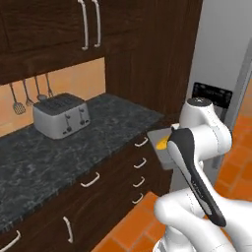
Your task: Take the meat container that has the shrimp and place it on the second highest rack of the freezer. Then take the vegetable container that has the tomato and corn and place it on the highest rack of the freezer.
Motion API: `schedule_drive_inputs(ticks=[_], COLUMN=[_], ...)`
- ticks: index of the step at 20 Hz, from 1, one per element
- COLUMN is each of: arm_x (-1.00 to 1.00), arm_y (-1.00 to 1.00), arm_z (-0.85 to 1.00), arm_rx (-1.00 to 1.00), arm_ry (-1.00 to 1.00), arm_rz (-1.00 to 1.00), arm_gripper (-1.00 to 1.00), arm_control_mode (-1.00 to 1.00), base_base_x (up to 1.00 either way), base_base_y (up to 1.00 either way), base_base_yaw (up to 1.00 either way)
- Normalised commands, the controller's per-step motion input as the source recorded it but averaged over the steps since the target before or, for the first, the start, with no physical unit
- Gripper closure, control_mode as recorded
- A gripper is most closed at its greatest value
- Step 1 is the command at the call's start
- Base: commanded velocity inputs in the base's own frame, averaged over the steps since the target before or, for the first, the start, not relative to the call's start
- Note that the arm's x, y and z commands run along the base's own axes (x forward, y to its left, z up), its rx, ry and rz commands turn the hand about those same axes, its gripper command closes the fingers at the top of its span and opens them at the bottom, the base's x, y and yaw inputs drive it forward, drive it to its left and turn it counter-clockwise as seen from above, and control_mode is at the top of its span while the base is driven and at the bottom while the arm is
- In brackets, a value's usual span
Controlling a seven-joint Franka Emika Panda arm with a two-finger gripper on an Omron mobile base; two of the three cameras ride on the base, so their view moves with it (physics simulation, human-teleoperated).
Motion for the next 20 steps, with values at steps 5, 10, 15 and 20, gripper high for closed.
schedule_drive_inputs(ticks=[5, 10, 15, 20], arm_x=[0.0, 0.0, 0.0, 0.0], arm_y=[0.0, 0.0, 0.0, 0.0], arm_z=[0.0, 0.0, 0.0, 0.0], arm_rx=[0.0, 0.0, 0.0, 0.0], arm_ry=[0.0, 0.0, 0.0, 0.0], arm_rz=[0.0, 0.0, 0.0, 0.0], arm_gripper=[1.0, 1.0, 1.0, 1.0], arm_control_mode=[1.0, 1.0, 1.0, 1.0], base_base_x=[0.0, 0.08, 0.14, 0.19], base_base_y=[-0.3, -0.24, -0.21, -0.36], base_base_yaw=[-0.58, -0.6, -0.64, -0.62])
